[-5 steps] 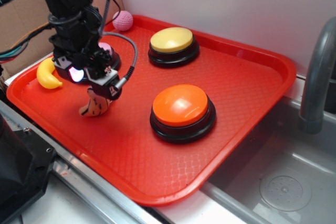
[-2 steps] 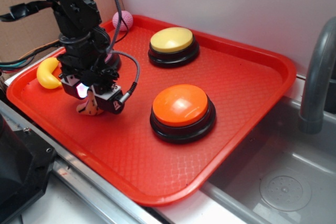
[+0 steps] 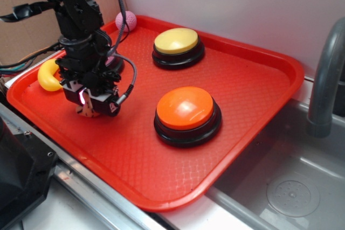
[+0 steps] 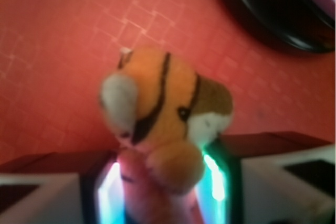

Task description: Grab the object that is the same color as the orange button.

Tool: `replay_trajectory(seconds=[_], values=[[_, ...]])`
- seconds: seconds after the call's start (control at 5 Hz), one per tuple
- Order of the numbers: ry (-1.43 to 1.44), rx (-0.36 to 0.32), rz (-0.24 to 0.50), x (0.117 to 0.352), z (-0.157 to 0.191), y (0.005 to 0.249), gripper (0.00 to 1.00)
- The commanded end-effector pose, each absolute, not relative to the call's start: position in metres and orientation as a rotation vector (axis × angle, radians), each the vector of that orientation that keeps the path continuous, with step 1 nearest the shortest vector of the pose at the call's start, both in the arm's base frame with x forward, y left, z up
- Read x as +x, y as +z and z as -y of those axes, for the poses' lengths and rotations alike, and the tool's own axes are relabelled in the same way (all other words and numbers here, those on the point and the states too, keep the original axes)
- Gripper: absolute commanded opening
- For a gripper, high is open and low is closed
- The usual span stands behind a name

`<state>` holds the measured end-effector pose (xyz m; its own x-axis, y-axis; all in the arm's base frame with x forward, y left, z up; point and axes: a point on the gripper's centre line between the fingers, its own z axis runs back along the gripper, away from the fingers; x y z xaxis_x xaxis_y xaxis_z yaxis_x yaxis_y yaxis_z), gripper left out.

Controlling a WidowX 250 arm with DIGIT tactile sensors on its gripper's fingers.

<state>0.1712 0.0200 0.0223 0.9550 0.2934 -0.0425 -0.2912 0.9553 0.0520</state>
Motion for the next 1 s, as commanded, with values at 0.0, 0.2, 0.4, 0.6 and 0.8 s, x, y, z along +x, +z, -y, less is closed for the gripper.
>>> replay_trajectory(seconds=[0.0, 0.2, 0.4, 0.6, 0.8], values=[[0.288, -0.03, -0.01, 0.179, -0.027, 0.083, 0.0], [0.262, -0.01, 0.031, 0.182, -0.022, 0.11, 0.0], [0.179, -0.005, 0.052, 0.186, -0.016, 0.143, 0.0], [0.167, 0.009, 0.094, 0.185, -0.01, 0.168, 0.0], [0.15, 0.005, 0.13, 0.185, -0.008, 0.184, 0.0]])
